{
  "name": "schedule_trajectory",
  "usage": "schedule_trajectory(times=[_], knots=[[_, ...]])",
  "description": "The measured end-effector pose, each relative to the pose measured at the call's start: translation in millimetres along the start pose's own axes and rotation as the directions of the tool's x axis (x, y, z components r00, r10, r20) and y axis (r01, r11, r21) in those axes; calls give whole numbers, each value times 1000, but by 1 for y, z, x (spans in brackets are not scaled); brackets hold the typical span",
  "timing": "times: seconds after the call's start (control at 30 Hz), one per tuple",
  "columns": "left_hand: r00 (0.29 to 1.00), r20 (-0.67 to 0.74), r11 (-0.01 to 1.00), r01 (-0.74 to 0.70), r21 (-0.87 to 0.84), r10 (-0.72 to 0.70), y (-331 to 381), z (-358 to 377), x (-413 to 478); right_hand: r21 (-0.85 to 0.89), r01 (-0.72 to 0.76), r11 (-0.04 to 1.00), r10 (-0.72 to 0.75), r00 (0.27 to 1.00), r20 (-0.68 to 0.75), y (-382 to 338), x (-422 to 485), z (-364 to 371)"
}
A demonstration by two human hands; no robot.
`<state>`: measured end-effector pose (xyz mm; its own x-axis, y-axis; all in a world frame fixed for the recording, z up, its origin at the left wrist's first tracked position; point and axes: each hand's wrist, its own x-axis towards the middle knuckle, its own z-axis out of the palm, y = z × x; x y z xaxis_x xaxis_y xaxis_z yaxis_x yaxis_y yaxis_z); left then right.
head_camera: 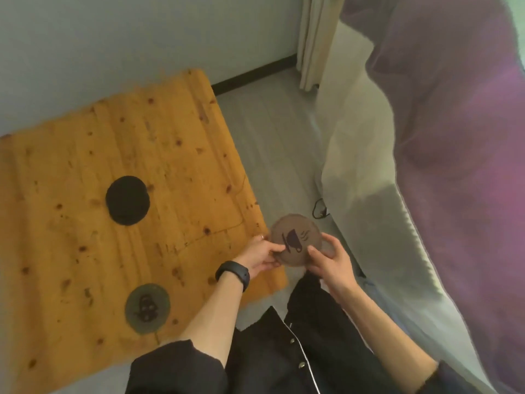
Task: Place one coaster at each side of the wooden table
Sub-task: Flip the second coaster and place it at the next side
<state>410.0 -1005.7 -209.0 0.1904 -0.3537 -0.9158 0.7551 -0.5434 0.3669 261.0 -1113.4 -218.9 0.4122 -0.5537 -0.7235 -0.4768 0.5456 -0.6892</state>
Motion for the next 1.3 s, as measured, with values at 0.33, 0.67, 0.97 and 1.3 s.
schedule_trajectory(times=[0.33,0.67,0.97,1.3], knots=[[982,-99,987,-158,34,160,50,64,30,-516,194,834,-4,938,346,-117,98,-79],[929,-354,911,-238,-337,112,56,27,74,-681,206,702,34,946,321,-147,177,-3],[761,-646,827,-404,-392,65,74,-4,90,-771,520,367,-32,836,548,-200,213,107],[722,-660,466,-521,-715,-206,121,-40,84,-623,782,-9,167,616,770,-241,247,244]])
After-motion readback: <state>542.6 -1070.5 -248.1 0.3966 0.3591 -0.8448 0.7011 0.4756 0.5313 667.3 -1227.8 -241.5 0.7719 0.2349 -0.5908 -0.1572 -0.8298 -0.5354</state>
